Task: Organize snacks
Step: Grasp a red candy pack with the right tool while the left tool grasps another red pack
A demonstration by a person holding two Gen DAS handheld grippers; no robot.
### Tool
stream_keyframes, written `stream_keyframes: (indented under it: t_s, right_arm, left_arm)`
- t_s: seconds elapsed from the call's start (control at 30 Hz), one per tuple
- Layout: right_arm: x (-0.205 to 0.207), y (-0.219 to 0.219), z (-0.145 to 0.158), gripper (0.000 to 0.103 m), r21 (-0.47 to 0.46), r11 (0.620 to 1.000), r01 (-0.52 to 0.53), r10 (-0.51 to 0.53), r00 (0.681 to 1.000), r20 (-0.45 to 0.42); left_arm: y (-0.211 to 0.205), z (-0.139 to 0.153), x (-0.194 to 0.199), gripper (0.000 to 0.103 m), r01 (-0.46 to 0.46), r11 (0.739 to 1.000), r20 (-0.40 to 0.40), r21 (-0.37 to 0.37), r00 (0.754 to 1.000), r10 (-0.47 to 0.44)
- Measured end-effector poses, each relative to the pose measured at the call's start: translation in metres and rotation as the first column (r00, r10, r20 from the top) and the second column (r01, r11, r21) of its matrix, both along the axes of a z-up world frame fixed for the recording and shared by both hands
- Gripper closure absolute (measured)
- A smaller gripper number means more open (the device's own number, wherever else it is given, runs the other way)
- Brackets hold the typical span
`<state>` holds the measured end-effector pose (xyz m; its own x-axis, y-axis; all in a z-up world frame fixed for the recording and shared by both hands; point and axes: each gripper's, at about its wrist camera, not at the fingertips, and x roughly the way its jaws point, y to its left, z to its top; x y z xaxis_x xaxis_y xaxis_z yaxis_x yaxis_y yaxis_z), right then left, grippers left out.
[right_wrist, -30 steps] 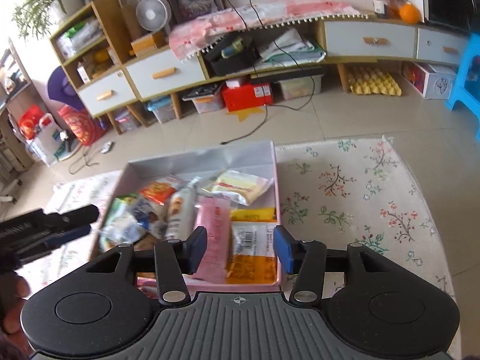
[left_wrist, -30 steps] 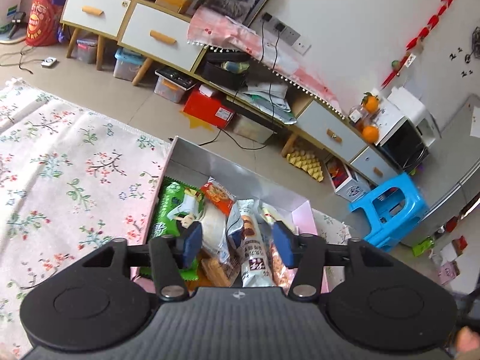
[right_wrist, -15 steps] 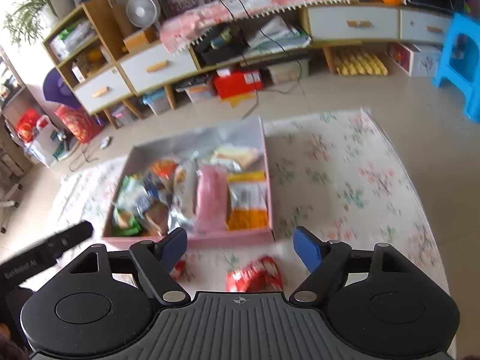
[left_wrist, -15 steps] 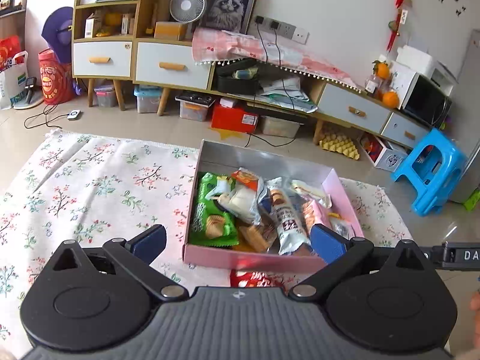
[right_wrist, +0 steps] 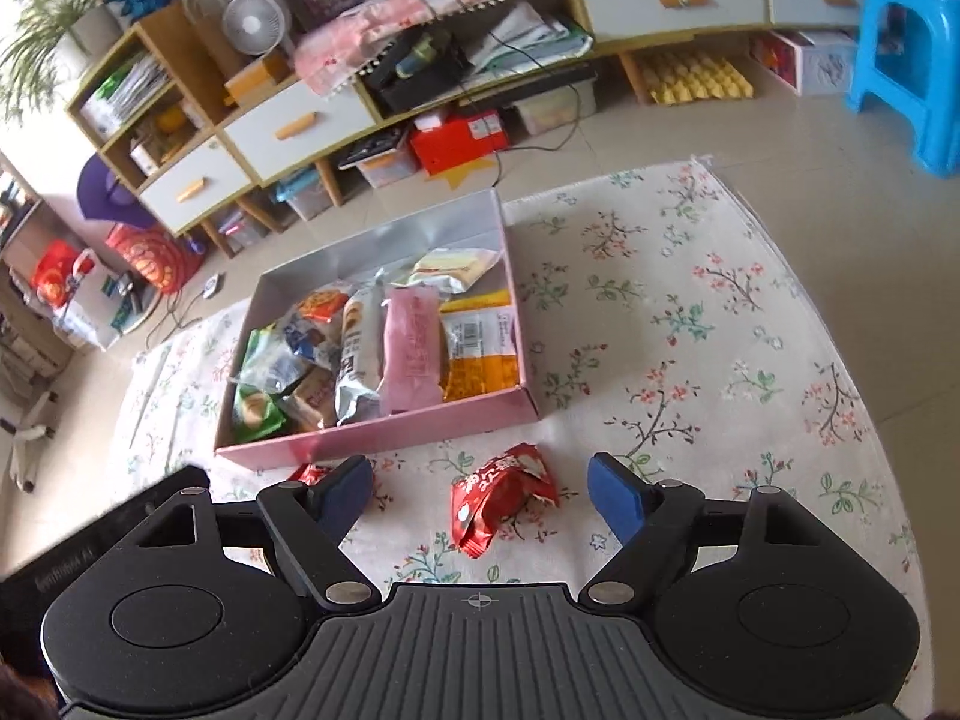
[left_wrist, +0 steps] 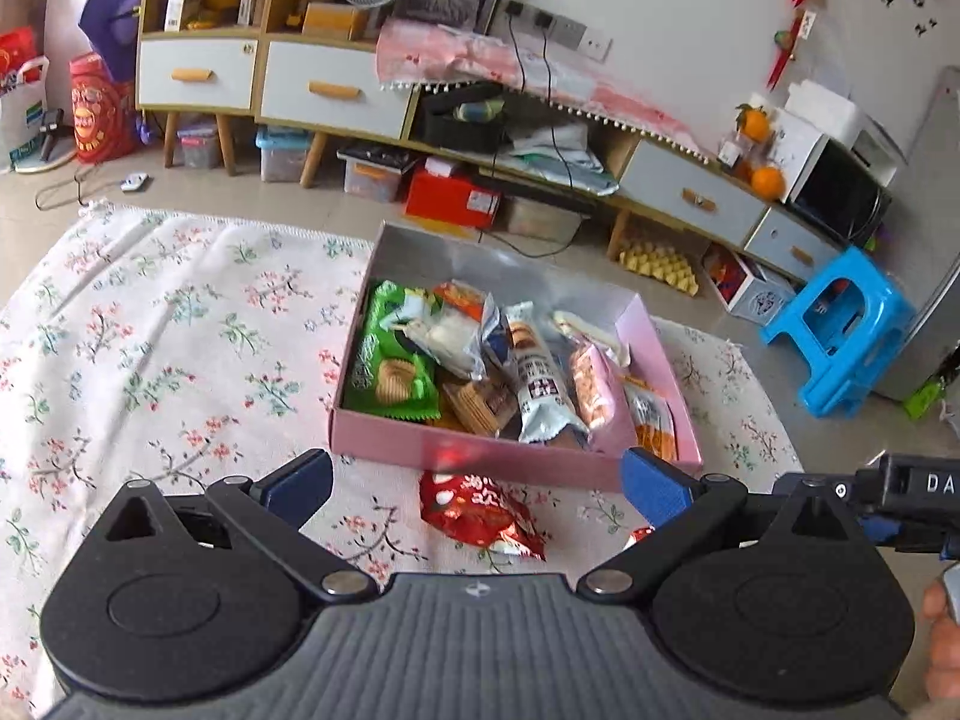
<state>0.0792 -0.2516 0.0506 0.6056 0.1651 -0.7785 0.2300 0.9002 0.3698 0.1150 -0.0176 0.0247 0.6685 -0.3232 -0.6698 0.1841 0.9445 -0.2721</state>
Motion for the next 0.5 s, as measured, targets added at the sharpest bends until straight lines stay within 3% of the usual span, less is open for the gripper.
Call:
stream_keyframes:
  t_s: [0.23,0.5]
  right_arm:
    - [0.004,-0.001,-0.01,0.022,0.01,1.0,0.005,-0.005,1.0,-0.029]
    - [0.011,-0.003,-0.027,0.022,0.061,0.997,0.047,-0.042,0.995,-0.091]
  left_arm:
    - [0.008,-0.017,0.008,0.001,-0.041,0.999,-0.098,-0.026,0.994,0.038]
    - [0.009,-0.028,0.011,0.001,-0.056,0.998,-0.14,-0.022,0.989,0.052]
